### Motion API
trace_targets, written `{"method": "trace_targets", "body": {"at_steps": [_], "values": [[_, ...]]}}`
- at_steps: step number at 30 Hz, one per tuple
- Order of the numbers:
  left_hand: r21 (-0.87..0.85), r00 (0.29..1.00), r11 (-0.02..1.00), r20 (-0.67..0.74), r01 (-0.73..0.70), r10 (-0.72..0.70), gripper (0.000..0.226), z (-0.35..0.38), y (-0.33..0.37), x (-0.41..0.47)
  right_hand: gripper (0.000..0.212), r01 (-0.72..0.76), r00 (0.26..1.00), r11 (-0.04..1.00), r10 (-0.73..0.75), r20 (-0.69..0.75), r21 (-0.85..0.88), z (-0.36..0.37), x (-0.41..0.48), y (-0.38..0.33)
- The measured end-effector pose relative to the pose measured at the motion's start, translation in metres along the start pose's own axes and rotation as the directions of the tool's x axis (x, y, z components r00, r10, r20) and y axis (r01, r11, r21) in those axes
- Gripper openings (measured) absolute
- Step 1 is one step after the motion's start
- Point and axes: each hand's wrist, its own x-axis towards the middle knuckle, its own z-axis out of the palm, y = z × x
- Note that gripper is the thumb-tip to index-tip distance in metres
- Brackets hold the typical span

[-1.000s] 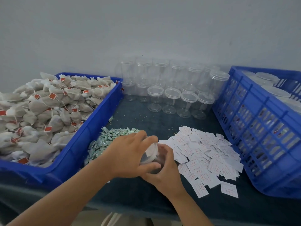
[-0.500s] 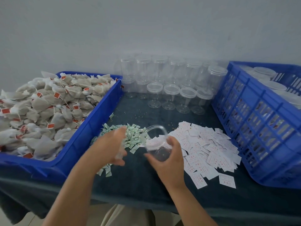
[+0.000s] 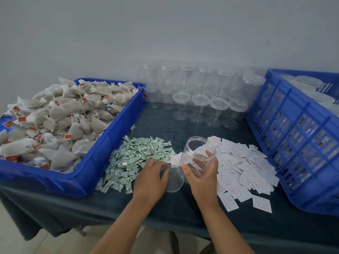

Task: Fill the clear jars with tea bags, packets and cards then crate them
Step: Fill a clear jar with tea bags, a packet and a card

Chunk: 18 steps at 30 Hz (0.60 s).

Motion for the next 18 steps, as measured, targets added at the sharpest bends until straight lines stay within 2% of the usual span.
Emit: {"method": "trace_targets", "body": {"at_steps": [3, 7, 9, 13, 15, 18], "values": [[0.015, 0.998, 0.999, -0.052, -0.037, 0.038, 0.039, 0.006, -0.001, 0.000, 0.076, 0.020, 0.996, 0.997, -0.013, 0.084, -0.074, -0.001, -0.001, -0.002], [-0.143, 0.997, 0.989, -0.071, -0.037, 0.027, 0.027, -0.018, 0.008, -0.005, 0.082, 0.068, 0.981, 0.977, -0.029, 0.191, -0.200, -0.002, -0.007, 0.002], [-0.130, 0.984, 0.987, -0.160, -0.097, 0.076, 0.021, -0.046, 0.018, -0.007, 0.086, 0.103, 0.973, 0.964, -0.046, 0.227, -0.247, -0.003, -0.008, 0.005], [-0.094, 0.925, 0.976, -0.347, -0.198, 0.154, 0.030, -0.131, 0.024, 0.018, 0.086, 0.080, 0.972, 0.968, -0.022, 0.236, -0.237, -0.002, -0.009, 0.003], [-0.127, 0.955, 0.980, -0.276, -0.153, 0.113, 0.024, -0.172, 0.013, 0.049, 0.078, 0.072, 0.975, 0.974, -0.023, 0.222, -0.216, 0.000, -0.009, 0.000], [-0.182, 1.000, 0.983, -0.028, -0.007, 0.002, 0.015, -0.212, -0.015, 0.097, 0.074, 0.043, 0.977, 0.982, -0.003, 0.215, -0.183, 0.000, -0.008, 0.001]]}}
